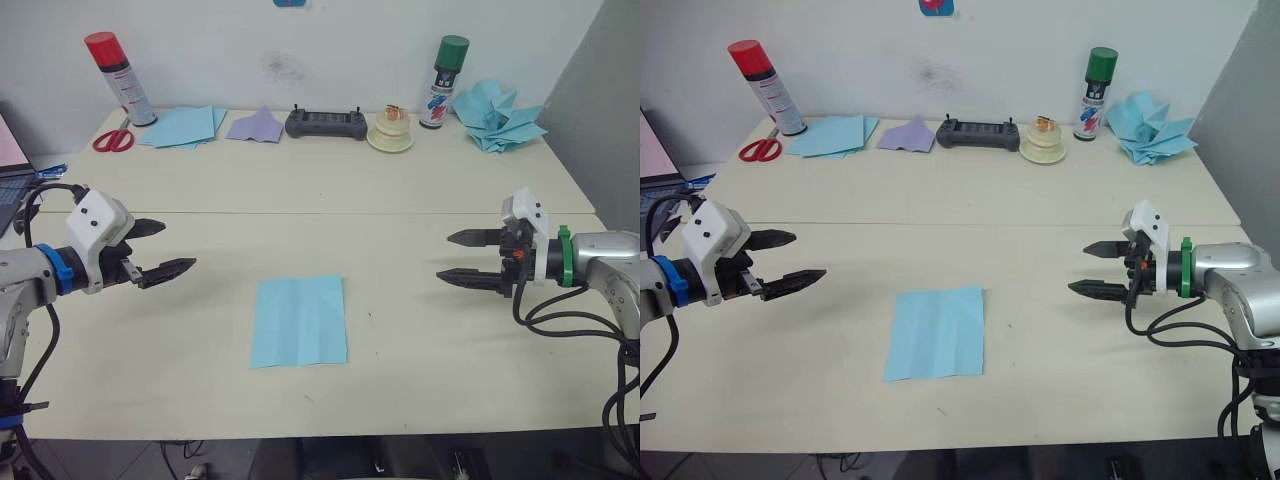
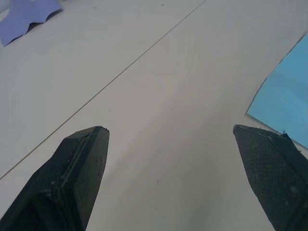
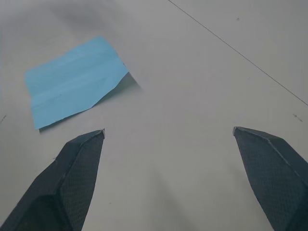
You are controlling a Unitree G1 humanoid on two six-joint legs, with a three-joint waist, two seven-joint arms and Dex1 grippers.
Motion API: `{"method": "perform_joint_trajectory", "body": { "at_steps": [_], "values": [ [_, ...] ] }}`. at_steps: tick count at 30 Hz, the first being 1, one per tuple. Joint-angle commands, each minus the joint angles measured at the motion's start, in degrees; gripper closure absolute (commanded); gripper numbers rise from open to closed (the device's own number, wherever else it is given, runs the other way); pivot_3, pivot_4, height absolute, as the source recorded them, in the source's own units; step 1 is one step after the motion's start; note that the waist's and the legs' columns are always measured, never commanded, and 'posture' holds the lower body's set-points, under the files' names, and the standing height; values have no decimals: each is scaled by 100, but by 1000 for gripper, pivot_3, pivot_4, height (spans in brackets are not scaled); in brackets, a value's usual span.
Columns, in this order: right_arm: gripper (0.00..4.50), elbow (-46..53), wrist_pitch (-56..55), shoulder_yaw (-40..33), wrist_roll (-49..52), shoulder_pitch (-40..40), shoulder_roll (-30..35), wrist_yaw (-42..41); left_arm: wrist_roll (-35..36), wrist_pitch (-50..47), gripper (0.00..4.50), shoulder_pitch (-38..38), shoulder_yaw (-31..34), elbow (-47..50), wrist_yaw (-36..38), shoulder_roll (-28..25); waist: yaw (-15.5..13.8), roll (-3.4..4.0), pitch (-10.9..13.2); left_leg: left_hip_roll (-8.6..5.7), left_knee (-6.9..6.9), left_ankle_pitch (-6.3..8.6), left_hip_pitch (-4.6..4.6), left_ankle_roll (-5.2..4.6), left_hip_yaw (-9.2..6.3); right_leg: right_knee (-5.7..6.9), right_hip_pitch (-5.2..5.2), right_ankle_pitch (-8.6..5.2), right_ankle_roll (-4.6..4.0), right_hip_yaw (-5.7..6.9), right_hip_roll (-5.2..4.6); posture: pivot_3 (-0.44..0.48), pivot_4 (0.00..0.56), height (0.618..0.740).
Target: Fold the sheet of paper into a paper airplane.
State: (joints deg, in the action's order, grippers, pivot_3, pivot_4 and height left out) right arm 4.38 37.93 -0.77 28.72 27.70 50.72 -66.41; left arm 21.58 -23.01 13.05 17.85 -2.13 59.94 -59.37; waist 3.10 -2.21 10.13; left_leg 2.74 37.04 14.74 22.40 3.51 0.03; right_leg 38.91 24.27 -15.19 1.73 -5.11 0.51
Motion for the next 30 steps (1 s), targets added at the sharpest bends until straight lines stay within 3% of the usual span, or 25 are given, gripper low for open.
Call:
{"method": "perform_joint_trajectory", "body": {
  "at_steps": [1,21,24,30],
  "values": [
    [17,38,-102,-118,11,-6,54,-60,17,12,0,161,36,11,34,-93,-1,0,0,0,0,0,0,0,0,0,0,0,0,0,0,0,150,740],
    [17,77,-210,-53,-116,-95,100,-106,475,-499,0,196,-178,303,534,38,2,0,0,0,2,0,0,0,-2,4,0,0,0,2,0,0,150,740],
    [0,111,-340,52,-242,-155,49,-86,604,-612,587,90,-235,585,571,142,2,0,0,0,3,0,0,0,-1,4,-1,0,0,0,0,0,150,740],
    [0,223,-489,354,-465,-186,-367,231,608,-799,2362,-225,-739,1430,74,808,0,-1,-1,0,4,0,-2,0,-2,7,-3,1,0,-1,1,0,150,740]
  ]
}}
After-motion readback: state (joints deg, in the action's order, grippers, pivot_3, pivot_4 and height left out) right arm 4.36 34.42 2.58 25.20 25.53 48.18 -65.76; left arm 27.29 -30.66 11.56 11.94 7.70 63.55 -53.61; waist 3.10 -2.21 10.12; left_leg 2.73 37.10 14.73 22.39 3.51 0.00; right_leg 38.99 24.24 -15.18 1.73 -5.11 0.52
